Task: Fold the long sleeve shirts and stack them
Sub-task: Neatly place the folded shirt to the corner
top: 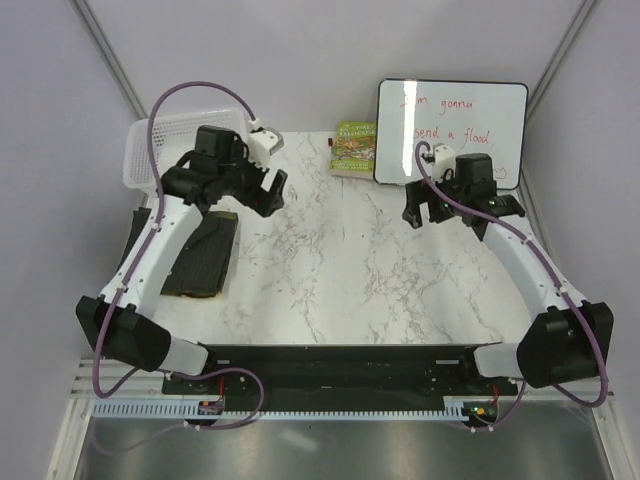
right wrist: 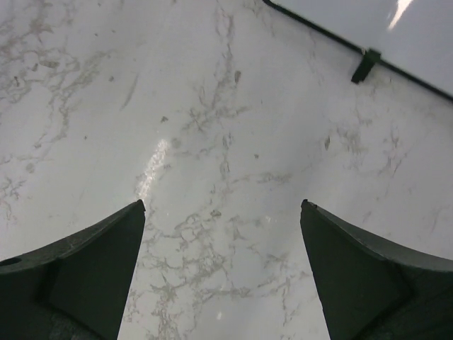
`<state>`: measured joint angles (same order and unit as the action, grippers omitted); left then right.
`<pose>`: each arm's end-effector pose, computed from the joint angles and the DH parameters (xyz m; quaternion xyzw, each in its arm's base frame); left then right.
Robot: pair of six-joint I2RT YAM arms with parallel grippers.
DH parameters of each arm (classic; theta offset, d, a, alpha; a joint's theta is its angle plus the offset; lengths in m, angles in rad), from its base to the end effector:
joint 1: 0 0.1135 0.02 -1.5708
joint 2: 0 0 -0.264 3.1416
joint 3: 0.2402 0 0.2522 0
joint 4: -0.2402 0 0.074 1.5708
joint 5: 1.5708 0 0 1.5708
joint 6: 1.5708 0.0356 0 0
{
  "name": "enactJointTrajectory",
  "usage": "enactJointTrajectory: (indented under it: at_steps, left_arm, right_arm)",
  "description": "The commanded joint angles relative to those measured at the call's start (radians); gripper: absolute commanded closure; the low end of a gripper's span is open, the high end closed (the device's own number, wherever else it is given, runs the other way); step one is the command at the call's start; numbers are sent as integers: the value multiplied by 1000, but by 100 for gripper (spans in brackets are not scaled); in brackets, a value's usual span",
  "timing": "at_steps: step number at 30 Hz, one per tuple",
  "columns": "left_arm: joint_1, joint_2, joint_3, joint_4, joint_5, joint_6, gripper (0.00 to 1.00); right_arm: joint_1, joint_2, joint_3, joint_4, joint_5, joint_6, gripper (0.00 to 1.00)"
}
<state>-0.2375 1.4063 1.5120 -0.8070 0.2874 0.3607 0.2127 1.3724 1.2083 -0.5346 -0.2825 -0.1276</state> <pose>0.2859 -0.0796 0.3897 0.3221 0.8400 -0.1040 0.4240 0.2934 0.0735 0.3219 -0.2106 0.8744 0.1453 0.4124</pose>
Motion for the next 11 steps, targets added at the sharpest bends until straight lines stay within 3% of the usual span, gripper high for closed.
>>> enactJointTrajectory:
  at_steps: [1,5,11]
  left_arm:
    - [-85,78,-60,46,60,-245,0]
    - [-88,97,-133,106,62,-243,1]
    - [-83,102,-141,114,67,-273,1]
  right_arm:
    - [-68,-68,-204,64,-67,86,2]
    - [-82,-147,-308,114,-46,51,2]
    - [-82,-113,-247,62,-47,37,2]
